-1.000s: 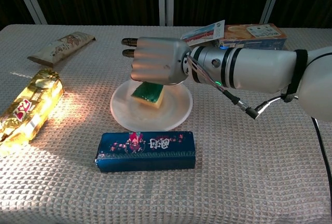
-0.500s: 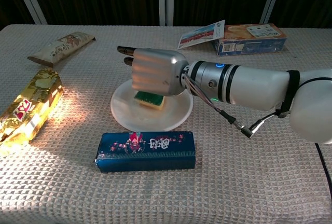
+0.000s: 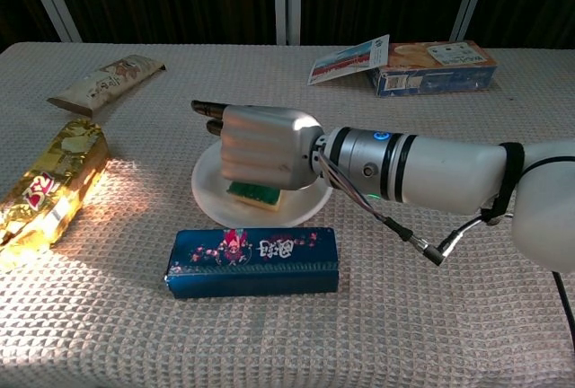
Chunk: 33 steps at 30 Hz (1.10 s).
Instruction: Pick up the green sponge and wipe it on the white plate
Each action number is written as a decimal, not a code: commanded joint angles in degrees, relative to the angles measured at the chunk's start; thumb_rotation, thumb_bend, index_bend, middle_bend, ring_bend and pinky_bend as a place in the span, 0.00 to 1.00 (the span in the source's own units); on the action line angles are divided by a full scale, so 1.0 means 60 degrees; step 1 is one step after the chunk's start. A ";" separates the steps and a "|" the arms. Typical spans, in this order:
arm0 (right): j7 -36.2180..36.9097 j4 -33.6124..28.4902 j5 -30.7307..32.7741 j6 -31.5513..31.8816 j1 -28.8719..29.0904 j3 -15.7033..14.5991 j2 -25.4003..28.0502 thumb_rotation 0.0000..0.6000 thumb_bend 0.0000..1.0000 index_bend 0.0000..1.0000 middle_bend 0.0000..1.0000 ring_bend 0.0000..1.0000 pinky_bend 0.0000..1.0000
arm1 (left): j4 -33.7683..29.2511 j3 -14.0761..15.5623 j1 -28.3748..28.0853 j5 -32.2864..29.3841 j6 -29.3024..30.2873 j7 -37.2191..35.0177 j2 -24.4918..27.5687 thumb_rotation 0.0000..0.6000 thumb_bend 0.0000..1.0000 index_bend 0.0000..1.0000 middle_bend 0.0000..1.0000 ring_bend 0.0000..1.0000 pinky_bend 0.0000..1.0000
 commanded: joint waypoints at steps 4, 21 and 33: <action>-0.0276 0.1177 0.0111 -0.0017 -0.0092 0.0182 -0.0607 1.00 0.35 0.65 0.48 0.21 0.00 | 0.0062 -0.0008 0.0006 -0.0005 -0.0008 -0.0061 -0.0021 1.00 0.07 0.28 0.18 0.13 0.18; -0.0068 0.1224 -0.0064 0.0053 -0.0038 0.0190 -0.0860 1.00 0.35 0.65 0.48 0.21 0.00 | 0.0136 -0.0030 0.0029 -0.0024 -0.0010 -0.0135 -0.0032 1.00 0.07 0.28 0.18 0.13 0.18; -0.0372 0.2496 0.0321 -0.0089 0.0053 0.0660 -0.1139 1.00 0.35 0.65 0.49 0.21 0.00 | 0.0278 -0.0028 0.0064 -0.0046 0.0000 -0.0271 -0.0076 1.00 0.07 0.28 0.18 0.13 0.18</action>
